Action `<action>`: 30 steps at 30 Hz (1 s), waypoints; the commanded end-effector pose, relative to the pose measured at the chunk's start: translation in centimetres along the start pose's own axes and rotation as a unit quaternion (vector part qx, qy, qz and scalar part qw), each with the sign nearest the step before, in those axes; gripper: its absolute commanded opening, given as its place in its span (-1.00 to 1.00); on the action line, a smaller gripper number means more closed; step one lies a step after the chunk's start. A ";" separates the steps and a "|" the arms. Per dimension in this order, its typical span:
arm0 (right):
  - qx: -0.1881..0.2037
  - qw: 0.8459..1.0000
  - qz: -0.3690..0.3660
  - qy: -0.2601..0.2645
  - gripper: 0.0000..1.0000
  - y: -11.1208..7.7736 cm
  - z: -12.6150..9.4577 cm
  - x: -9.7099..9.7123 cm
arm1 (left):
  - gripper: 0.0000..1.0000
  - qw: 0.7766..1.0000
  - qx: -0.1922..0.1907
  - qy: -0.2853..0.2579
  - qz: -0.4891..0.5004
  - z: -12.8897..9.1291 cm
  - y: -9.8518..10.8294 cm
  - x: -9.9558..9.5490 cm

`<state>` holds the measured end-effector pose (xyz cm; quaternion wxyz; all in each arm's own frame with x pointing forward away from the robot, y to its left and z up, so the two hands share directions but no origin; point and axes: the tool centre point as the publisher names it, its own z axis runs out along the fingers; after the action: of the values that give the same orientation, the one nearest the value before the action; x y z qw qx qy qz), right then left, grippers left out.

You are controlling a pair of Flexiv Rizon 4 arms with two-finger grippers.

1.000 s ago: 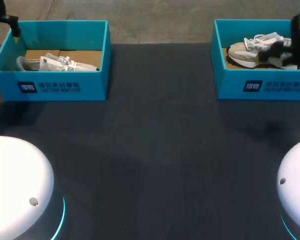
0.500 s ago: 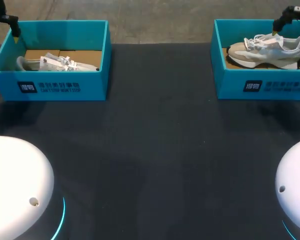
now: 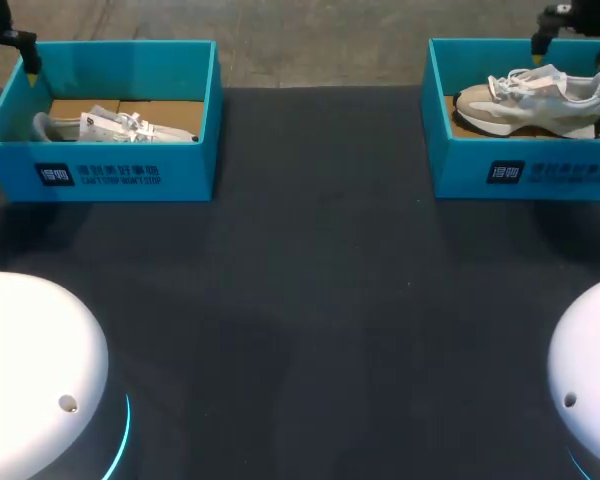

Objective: Take the shoe out of the shoebox, open the shoe tongue, remove and reinsert the insole, then place the shoe into the shoebox

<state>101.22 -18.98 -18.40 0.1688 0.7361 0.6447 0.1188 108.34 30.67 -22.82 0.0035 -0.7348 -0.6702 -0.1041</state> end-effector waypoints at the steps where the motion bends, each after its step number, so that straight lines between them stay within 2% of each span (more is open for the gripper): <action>1: 0.005 0.997 0.001 -0.075 1.00 0.3 -0.2 0.6 | 1.00 1.000 -0.002 0.000 0.000 0.0 -0.1 0.0; 17: 0.005 0.997 0.001 -0.075 1.00 0.3 -0.2 0.6 | 1.00 1.000 -0.002 0.000 0.000 0.0 -0.1 0.0; 21: 0.008 0.996 0.032 -0.088 1.00 3.6 1.2 -1.3 | 1.00 1.000 -0.002 0.000 0.000 0.0 -0.1 0.0; 27: 0.003 0.991 0.062 -0.116 1.00 6.9 3.6 -3.7 | 1.00 1.000 -0.002 0.000 0.000 0.0 -0.1 0.0; 30: 0.019 0.990 0.076 -0.119 1.00 8.5 5.3 -5.0 | 1.00 1.000 -0.002 0.000 0.000 0.0 -0.1 0.0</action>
<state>106.83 -24.38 -18.66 0.2353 0.7873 0.5679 0.0471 108.34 30.67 -22.82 0.0036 -0.7348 -0.6702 -0.1042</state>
